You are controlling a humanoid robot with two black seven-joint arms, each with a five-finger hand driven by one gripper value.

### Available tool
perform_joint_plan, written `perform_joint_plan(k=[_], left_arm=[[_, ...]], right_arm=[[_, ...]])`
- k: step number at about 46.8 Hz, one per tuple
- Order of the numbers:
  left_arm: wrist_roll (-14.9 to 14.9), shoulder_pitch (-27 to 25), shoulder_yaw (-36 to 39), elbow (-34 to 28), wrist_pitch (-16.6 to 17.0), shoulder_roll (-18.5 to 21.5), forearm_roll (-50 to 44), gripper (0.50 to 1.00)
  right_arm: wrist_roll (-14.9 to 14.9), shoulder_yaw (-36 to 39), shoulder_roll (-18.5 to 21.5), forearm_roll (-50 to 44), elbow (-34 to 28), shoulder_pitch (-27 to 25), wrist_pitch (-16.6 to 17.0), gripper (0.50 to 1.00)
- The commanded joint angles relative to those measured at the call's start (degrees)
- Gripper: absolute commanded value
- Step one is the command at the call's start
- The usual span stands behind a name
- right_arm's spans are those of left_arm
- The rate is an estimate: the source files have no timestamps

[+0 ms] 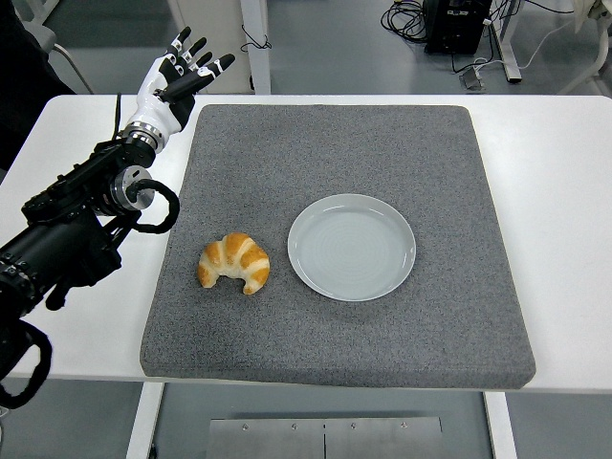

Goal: Place the bread on the plate

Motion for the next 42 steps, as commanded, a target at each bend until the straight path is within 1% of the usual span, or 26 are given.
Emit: perform_joint_plan(k=[1,4,8,14,19,25,33,39,42], left_arm=[[0.1,-0.2,2.3,-2.0,0.7,1.1,0.0,0.966],[0.5,-0.6,4.8,-3.3,1.0,1.9,0.4,0.966],[1.1,-1.1,8.1,-6.6,1.6,3.8,1.2,0.965],[1.1,-1.2,10.6,-11.4,3.2,5.7,3.1,0.963],[1.1,-1.1,10.8,-14.9,4.4,6.6,7.0,0.960],[1.1,-0.7,10.8,-18.5,5.1,9.6,11.3,0.958],[1.2,-0.4,10.8,-19.5,5.1,11.3,17.7,0.958],[2.0,-0.2,10.8,-23.1,5.1,13.6,23.0,0.958],[3.2,-0.1,10.8,-25.3,5.1,15.5,24.8,0.958]], right_arm=[[0.0,0.0,0.0,0.0,0.0,0.0,-0.1,1.000],[0.0,0.0,0.0,0.0,0.0,0.0,0.0,1.000],[0.0,0.0,0.0,0.0,0.0,0.0,0.0,1.000],[0.0,0.0,0.0,0.0,0.0,0.0,0.0,1.000],[0.0,0.0,0.0,0.0,0.0,0.0,-0.1,1.000],[0.0,0.0,0.0,0.0,0.0,0.0,0.0,1.000],[0.0,0.0,0.0,0.0,0.0,0.0,-0.1,1.000],[-0.1,0.0,0.0,0.0,0.0,0.0,-0.1,1.000],[0.0,0.0,0.0,0.0,0.0,0.0,0.0,1.000]])
